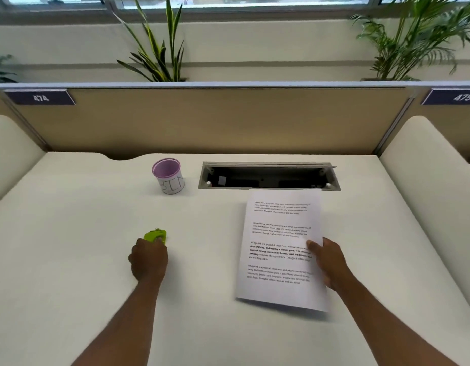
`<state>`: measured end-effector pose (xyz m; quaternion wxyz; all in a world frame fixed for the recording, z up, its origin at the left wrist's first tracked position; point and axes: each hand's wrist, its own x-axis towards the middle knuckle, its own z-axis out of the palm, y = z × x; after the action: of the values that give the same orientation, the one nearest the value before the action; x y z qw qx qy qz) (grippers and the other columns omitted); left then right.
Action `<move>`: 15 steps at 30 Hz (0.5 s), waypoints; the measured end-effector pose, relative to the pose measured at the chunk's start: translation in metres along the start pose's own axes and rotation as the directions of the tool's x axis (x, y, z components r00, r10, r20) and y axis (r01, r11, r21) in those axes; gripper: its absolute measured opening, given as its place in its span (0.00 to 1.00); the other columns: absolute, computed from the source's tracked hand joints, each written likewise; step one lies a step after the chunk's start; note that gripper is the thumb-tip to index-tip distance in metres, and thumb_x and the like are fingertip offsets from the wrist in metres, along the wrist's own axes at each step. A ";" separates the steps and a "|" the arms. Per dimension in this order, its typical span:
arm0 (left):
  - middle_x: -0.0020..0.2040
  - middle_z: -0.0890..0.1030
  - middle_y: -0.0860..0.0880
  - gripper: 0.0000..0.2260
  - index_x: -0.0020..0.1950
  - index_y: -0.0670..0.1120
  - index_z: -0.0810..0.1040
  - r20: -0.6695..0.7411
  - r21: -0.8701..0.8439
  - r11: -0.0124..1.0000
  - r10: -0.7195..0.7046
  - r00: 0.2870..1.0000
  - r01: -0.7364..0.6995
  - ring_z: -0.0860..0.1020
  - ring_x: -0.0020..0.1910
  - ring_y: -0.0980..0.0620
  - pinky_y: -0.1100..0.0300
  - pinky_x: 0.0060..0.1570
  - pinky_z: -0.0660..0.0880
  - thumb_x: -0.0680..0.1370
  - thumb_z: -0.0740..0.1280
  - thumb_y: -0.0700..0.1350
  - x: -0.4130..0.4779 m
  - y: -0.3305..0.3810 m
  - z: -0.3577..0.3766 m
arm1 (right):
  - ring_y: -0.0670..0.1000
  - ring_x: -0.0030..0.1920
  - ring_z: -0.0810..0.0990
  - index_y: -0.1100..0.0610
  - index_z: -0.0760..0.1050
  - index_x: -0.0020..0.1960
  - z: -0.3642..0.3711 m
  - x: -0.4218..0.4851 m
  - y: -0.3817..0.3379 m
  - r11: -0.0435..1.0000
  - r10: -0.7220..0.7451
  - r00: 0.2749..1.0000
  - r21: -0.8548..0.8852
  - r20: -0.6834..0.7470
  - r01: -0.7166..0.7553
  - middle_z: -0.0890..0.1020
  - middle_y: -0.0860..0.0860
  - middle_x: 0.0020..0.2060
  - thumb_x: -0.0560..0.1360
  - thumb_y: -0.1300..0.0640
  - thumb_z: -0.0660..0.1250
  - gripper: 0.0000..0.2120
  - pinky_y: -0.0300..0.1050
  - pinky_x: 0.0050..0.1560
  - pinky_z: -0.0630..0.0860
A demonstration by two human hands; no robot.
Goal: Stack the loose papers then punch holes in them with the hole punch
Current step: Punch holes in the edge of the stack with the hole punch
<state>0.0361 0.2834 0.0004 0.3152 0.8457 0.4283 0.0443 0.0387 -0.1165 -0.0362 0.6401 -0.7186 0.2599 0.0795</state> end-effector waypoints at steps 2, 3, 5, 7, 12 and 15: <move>0.53 0.79 0.32 0.21 0.54 0.34 0.75 0.004 -0.007 1.000 -0.012 1.000 0.012 0.77 0.54 0.32 0.45 0.50 0.74 0.77 0.65 0.53 0.005 -0.004 0.002 | 0.56 0.48 0.85 0.49 0.83 0.46 0.002 0.002 0.001 1.000 -0.002 1.000 0.001 0.015 0.002 0.87 0.49 0.46 0.72 0.54 0.68 0.06 0.62 0.57 0.79; 0.52 0.79 0.32 0.21 0.53 0.34 0.75 0.000 -0.006 1.000 -0.013 1.000 0.013 0.78 0.52 0.32 0.46 0.48 0.74 0.77 0.66 0.54 0.007 -0.005 0.001 | 0.56 0.48 0.85 0.48 0.83 0.47 0.003 0.002 0.001 1.000 -0.005 1.000 -0.002 0.025 0.005 0.87 0.49 0.45 0.71 0.54 0.68 0.07 0.62 0.57 0.79; 0.51 0.80 0.32 0.20 0.51 0.34 0.77 -0.009 0.002 1.000 -0.011 1.000 0.011 0.78 0.51 0.32 0.45 0.48 0.75 0.76 0.67 0.53 0.012 -0.006 0.001 | 0.57 0.49 0.85 0.49 0.83 0.48 0.004 0.002 0.001 1.000 -0.006 0.999 0.013 0.054 0.005 0.87 0.50 0.46 0.72 0.56 0.68 0.07 0.62 0.57 0.79; 0.50 0.80 0.32 0.19 0.49 0.35 0.78 -0.014 -0.003 1.000 -0.030 0.999 0.030 0.78 0.51 0.31 0.45 0.48 0.75 0.75 0.68 0.53 0.015 -0.005 0.000 | 0.56 0.48 0.86 0.50 0.83 0.48 0.005 0.003 0.001 0.999 -0.005 0.997 0.042 0.073 0.002 0.87 0.51 0.47 0.74 0.59 0.68 0.08 0.62 0.56 0.79; 0.49 0.81 0.34 0.14 0.48 0.38 0.81 0.032 -0.016 0.999 -0.051 0.998 0.052 0.79 0.50 0.33 0.48 0.47 0.75 0.74 0.68 0.49 0.012 0.006 -0.001 | 0.57 0.48 0.86 0.54 0.82 0.49 0.003 0.006 -0.001 0.998 0.018 0.999 0.067 0.044 -0.021 0.87 0.53 0.47 0.75 0.61 0.67 0.06 0.60 0.56 0.79; 0.49 0.82 0.36 0.12 0.49 0.40 0.82 0.091 -0.015 1.000 0.028 0.995 -0.027 0.79 0.50 0.34 0.51 0.46 0.73 0.73 0.68 0.49 -0.008 0.022 0.011 | 0.57 0.47 0.85 0.55 0.81 0.49 -0.003 0.007 -0.004 0.995 0.033 0.999 0.092 0.017 -0.034 0.87 0.53 0.47 0.76 0.61 0.67 0.05 0.58 0.55 0.80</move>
<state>0.0497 0.2627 0.0059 0.3396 0.8505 0.4014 0.0127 0.0459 -0.1208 -0.0356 0.6732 -0.6831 0.2703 0.0838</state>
